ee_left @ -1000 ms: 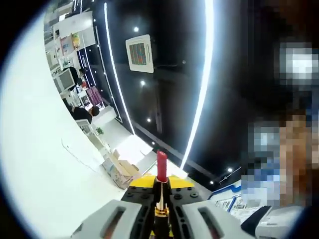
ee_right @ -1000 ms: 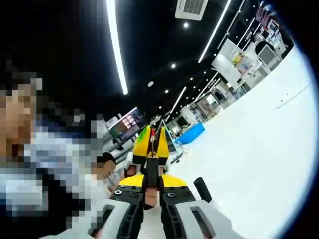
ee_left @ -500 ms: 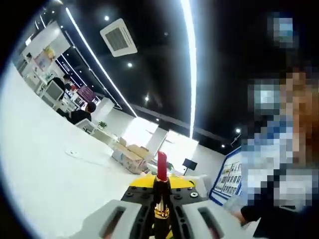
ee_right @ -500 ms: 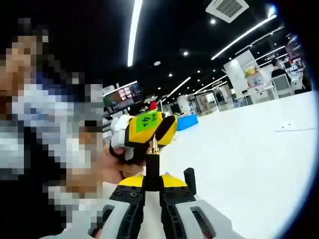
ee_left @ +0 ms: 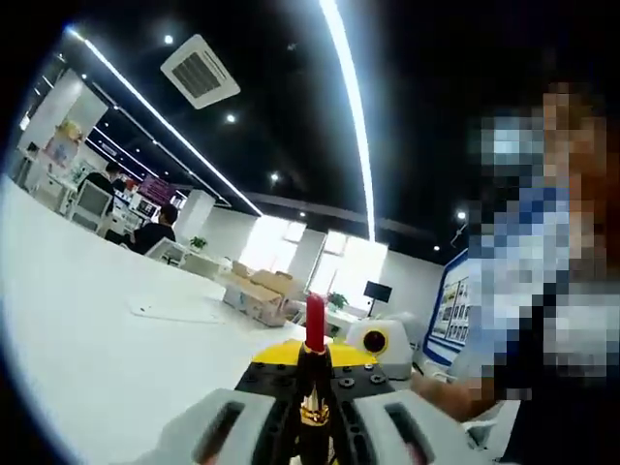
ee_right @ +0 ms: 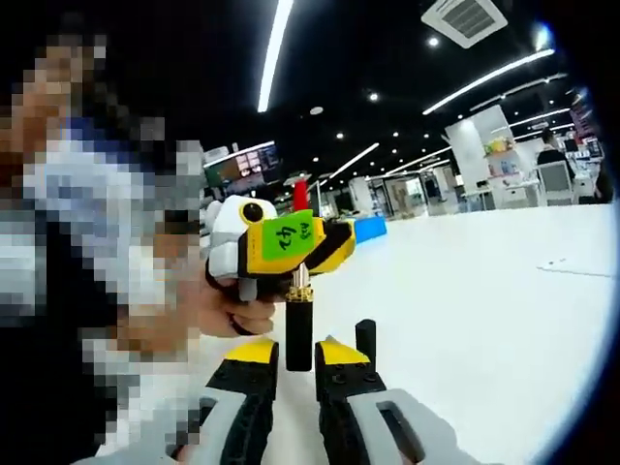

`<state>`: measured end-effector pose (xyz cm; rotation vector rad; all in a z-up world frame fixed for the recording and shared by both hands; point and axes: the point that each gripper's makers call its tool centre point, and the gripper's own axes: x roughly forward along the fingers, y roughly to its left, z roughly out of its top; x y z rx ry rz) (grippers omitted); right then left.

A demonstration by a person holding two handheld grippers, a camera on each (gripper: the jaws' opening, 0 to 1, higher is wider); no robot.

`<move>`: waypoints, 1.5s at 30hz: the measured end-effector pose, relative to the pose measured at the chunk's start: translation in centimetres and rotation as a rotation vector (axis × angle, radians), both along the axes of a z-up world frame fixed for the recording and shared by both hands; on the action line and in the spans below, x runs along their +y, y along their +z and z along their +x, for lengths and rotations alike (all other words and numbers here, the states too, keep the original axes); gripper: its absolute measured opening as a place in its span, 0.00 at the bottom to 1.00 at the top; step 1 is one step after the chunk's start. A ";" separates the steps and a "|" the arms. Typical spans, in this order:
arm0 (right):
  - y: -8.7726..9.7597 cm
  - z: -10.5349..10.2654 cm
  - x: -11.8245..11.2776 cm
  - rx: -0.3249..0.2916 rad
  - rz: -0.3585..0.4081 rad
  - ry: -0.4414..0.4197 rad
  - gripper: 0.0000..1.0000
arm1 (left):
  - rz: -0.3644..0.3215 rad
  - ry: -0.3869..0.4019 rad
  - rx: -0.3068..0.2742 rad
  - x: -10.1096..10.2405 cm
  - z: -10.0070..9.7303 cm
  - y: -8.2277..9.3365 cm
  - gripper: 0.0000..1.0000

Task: Unscrew the lipstick cap, remove the lipstick, and put the cap back on the lipstick

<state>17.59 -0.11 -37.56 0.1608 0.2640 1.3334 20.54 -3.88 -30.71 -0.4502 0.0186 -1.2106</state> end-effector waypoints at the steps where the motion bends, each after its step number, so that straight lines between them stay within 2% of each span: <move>1: 0.0 0.2 0.0 -0.005 -0.007 -0.011 0.21 | 0.004 0.003 -0.004 0.0 0.0 0.0 0.09; 4: -0.2 0.4 -0.2 -0.010 -0.023 -0.023 0.24 | 0.077 0.021 -0.048 -0.2 0.1 -0.6 0.09; 7: -0.4 0.5 -0.2 -0.024 -0.035 -0.028 0.23 | 0.115 0.033 -0.070 -0.5 0.0 -0.9 0.09; 15: -0.8 0.6 -0.3 -0.041 -0.057 -0.030 0.22 | 0.112 0.018 -0.063 -0.7 -0.2 -1.0 0.09; 20: -1.0 0.8 -0.4 -0.031 -0.061 -0.035 0.21 | 0.085 0.014 -0.039 -0.5 0.0 -0.9 0.09; 24: -1.1 0.7 -0.3 -0.019 -0.055 -0.030 0.17 | 0.041 0.022 -0.009 -0.1 0.3 -0.6 0.09; 27: -0.7 0.4 -0.2 -0.012 -0.038 -0.021 0.16 | -0.056 0.013 0.048 0.5 0.5 0.2 0.09; 29: -0.6 0.4 -0.1 -0.015 -0.033 -0.018 0.16 | -0.087 0.013 0.068 0.8 0.7 0.4 0.09; 31: -0.5 0.4 -0.2 -0.012 -0.027 -0.018 0.16 | -0.096 0.018 0.064 1.0 0.8 0.5 0.09; 37: -0.2 0.4 -0.2 -0.018 -0.009 -0.018 0.16 | -0.120 0.037 0.004 1.2 0.4 1.6 0.09; 41: 1.0 0.3 -0.2 0.047 0.092 -0.004 0.16 | -0.187 0.037 0.009 1.8 0.4 2.6 0.09; 45: 2.1 0.3 -0.4 0.072 0.165 0.006 0.16 | -0.319 0.022 0.074 2.8 0.7 3.7 0.09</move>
